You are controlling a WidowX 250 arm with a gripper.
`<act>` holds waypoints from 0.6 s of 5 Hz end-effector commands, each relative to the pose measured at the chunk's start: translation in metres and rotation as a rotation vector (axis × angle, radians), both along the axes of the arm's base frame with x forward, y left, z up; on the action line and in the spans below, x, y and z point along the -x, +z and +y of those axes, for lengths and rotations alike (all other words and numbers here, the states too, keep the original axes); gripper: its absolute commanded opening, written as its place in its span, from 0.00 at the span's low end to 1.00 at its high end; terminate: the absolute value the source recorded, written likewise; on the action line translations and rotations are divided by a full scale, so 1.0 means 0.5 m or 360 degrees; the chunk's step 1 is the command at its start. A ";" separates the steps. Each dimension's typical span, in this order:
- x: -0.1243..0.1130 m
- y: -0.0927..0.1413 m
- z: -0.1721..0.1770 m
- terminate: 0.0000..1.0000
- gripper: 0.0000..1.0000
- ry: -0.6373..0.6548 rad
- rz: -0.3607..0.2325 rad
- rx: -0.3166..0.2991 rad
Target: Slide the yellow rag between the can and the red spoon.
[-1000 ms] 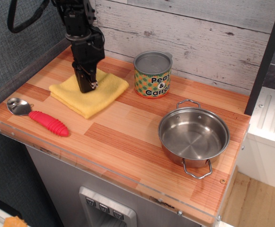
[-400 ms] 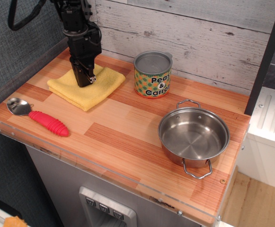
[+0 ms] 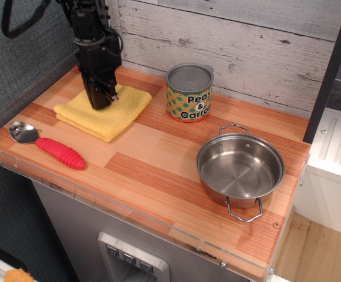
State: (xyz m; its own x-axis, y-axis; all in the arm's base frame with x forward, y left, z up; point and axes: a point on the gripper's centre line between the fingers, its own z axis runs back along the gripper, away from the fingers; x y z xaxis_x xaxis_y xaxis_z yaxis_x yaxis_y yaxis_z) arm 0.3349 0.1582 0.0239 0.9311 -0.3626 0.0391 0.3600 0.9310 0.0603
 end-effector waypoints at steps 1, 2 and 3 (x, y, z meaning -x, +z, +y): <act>-0.005 0.065 0.021 0.00 1.00 0.0201 -0.0219 -0.0100; -0.002 0.099 0.008 0.00 1.00 0.0207 -0.0252 -0.0094; 0.005 0.142 -0.011 0.00 1.00 0.0257 -0.0265 -0.0068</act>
State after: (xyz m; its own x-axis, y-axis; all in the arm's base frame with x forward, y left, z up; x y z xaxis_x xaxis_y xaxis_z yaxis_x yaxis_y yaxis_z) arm 0.3306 0.1509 0.0735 0.9695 -0.2050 0.1342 0.1916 0.9757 0.1062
